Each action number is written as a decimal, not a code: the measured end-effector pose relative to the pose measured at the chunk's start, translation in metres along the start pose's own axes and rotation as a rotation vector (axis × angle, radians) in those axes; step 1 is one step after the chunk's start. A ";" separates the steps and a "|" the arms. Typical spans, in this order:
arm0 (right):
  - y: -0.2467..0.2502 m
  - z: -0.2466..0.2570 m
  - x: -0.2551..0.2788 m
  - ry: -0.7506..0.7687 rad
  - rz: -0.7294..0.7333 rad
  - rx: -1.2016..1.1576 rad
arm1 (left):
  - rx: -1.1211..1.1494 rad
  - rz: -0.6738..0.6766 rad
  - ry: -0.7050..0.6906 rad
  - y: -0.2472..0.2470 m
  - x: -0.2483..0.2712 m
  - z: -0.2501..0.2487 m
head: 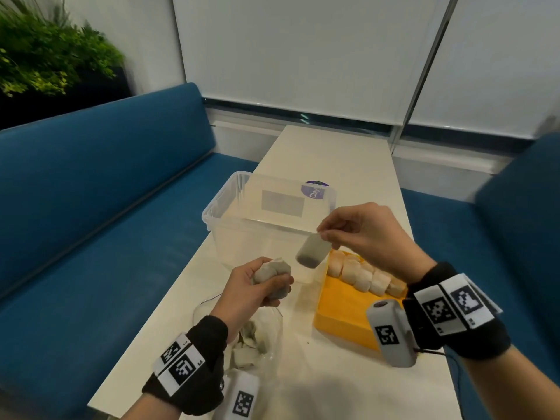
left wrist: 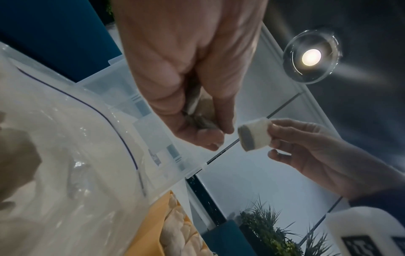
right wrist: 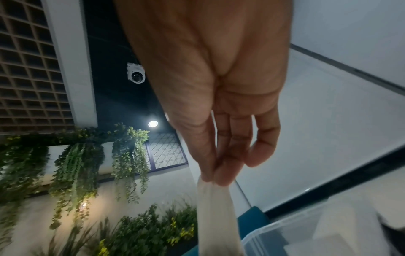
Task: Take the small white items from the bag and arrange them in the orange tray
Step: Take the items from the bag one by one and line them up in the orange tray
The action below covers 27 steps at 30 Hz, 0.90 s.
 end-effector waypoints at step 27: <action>-0.122 -0.205 -0.049 -0.514 0.222 0.451 | 0.025 -0.106 0.120 0.032 -0.001 0.024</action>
Point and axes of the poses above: each hand's wrist, its own x-axis away from the middle knuckle, its own y-axis out of the back of the hand, z = x × y, the point moved 10 cm from there along -x, towards the middle knuckle, and after that the axes turned 9 degrees about x, right-handed, at the moved point
